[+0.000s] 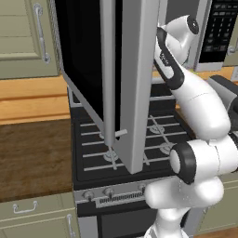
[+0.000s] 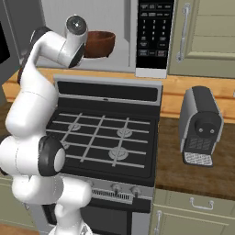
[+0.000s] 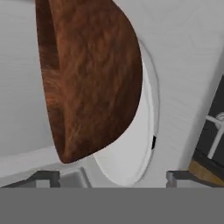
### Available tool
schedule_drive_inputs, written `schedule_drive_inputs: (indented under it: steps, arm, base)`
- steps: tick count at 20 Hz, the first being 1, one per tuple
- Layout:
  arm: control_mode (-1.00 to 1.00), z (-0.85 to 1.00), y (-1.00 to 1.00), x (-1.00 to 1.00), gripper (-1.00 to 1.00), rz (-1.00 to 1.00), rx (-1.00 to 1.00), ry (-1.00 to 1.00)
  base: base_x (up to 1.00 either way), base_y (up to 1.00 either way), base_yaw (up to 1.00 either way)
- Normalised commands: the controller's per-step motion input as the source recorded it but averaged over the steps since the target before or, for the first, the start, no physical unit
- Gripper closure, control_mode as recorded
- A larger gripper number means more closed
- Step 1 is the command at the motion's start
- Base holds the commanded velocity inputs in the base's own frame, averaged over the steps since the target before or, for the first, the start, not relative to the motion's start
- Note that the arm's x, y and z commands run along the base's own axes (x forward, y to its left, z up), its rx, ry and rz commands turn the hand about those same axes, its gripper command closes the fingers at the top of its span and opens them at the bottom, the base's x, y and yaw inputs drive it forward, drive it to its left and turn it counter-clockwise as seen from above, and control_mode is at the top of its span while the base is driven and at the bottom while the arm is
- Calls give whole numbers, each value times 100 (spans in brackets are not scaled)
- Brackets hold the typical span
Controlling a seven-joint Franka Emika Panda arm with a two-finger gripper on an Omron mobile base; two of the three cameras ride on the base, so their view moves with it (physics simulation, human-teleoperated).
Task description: Open the microwave, place the bowl with waffle inside the microwave, then close the microwave door and turn it on.
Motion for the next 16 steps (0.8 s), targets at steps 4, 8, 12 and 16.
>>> schedule_drive_inputs:
  steps: [4, 8, 12, 16]
  arm:
    - [-100, 11, 0, -100, -100, 20, -1, -14]
    - [-100, 0, 0, -100, -100, 25, -13, -9]
    - [-100, 3, -2, -100, -100, 30, -45, -11]
    - [-100, 26, -21, -100, -100, 33, -62, -8]
  base:
    - [0, 0, 0]
    - [0, 0, 0]
    - [0, 0, 0]
    - [0, 0, 0]
